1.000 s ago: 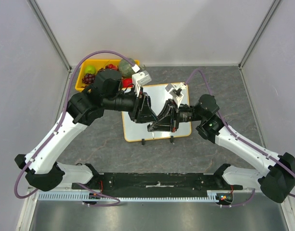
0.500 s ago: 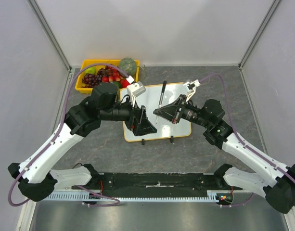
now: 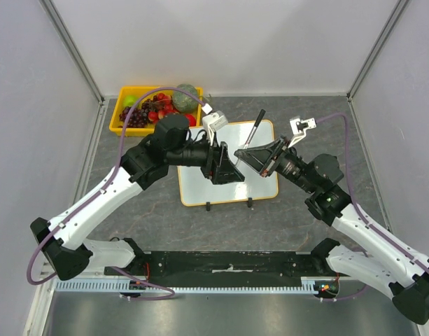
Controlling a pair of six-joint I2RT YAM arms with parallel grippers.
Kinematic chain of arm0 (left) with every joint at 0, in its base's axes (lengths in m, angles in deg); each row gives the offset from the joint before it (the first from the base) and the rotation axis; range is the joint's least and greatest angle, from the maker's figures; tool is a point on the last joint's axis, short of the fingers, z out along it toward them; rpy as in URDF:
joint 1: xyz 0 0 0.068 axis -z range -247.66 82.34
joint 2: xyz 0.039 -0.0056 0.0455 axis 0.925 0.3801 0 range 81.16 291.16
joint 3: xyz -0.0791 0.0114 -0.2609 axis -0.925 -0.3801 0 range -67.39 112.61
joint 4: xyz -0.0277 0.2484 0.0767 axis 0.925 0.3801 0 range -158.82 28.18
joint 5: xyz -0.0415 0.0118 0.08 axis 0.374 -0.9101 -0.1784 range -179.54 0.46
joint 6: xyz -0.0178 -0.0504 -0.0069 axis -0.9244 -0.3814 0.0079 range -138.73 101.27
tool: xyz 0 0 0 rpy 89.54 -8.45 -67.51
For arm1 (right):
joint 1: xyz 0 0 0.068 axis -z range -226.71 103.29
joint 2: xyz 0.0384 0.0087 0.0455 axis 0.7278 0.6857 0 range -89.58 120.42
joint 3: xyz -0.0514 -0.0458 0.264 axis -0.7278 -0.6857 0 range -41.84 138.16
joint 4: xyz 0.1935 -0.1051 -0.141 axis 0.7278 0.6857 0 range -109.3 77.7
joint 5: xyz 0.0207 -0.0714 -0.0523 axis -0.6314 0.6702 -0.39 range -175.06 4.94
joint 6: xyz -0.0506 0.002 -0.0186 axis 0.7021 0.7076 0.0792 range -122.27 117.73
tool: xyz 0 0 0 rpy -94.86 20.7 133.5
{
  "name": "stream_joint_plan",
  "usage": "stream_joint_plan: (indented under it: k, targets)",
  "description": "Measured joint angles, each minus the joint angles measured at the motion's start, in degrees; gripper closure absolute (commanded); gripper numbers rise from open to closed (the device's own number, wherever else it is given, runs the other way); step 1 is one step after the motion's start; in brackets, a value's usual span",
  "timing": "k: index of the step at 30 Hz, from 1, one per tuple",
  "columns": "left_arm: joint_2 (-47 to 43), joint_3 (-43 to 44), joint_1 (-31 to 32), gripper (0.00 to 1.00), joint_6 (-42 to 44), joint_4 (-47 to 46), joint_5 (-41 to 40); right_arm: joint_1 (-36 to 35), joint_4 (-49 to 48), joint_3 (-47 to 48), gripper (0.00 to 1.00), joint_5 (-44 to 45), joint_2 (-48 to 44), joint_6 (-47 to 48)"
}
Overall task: Write a sentence on the whiteboard
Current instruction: Pass from the right arm to the left, then pass from the left arm to the right
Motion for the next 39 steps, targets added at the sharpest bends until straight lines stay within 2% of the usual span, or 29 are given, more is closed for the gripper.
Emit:
stream_joint_plan:
  k: [2, 4, 8, 10, 12, 14, 15, 16, 17, 18, 20, 21, 25, 29, 33, 39]
  targets:
    - [0.48, -0.02, 0.0, 0.44, -0.74, -2.1, 0.39, 0.0, -0.57, -0.87, 1.0, 0.11, -0.26, -0.9]
    - [0.79, -0.04, 0.0, 0.48, -1.6, -4.2, 1.03, 0.0, -0.87, -1.49, 1.0, 0.24, -0.28, -1.53]
    - [1.22, -0.31, -0.04, 0.86, -2.71, -6.99, 0.81, 0.0, -1.73, -2.03, 1.0, 0.24, -0.39, -3.06]
    - [1.38, -0.94, -0.44, 0.98, -3.32, -8.09, 0.79, 0.0, -2.21, -2.12, 1.0, 0.39, -1.01, -3.39]
    - [1.44, -1.07, -0.35, 0.98, -3.61, -8.87, 0.9, 0.11, -2.21, -2.25, 1.0, 0.46, -1.31, -3.5]
    - [1.44, -1.11, -0.37, 0.98, -3.69, -9.29, 0.94, 0.2, -2.27, -2.25, 0.89, 0.76, -1.4, -3.63]
    - [1.44, -1.2, -0.37, 0.98, -3.74, -9.49, 0.94, 0.2, -2.29, -2.25, 0.79, 0.81, -1.42, -3.63]
    - [1.44, -1.4, -0.37, 0.98, -3.74, -9.7, 0.92, 0.2, -2.27, -2.25, 0.62, 0.83, -1.42, -3.63]
    - [1.42, -1.55, -0.37, 0.98, -3.74, -9.86, 0.83, 0.2, -2.21, -2.25, 0.53, 0.83, -1.42, -3.63]
    - [1.42, -1.75, -0.37, 0.98, -3.76, -9.99, 0.87, 0.2, -2.03, -2.25, 0.35, 0.9, -1.42, -3.89]
    - [1.36, -2.05, -0.24, 0.98, -3.74, -9.75, 1.03, 0.22, -1.92, -2.23, 0.12, 1.27, -1.42, -3.43]
    - [1.31, -2.19, -0.2, 0.98, -3.74, -9.6, 1.01, 0.24, -1.81, -2.21, 0.03, 1.36, -1.53, -3.06]
    - [0.59, -2.19, -0.07, 0.98, -3.67, -7.93, 1.01, 0.66, 1.03, -0.74, 0.02, 1.36, -1.84, -0.48]
    - [-1.29, -2.16, -0.04, 0.98, -3.02, -5.22, 1.18, 1.62, 4.96, 4.74, 0.02, -1.01, -0.61, 3.02]
    - [-3.17, -2.03, -0.04, 0.98, -1.84, -1.64, 1.73, 3.63, 5.62, 10.29, 0.02, -7.58, 3.23, 4.66]
    - [-4.7, -1.9, -0.04, 0.98, -0.63, 2.12, 2.71, 4.96, 5.44, 11.06, 0.04, -16.87, 7.02, 4.48]
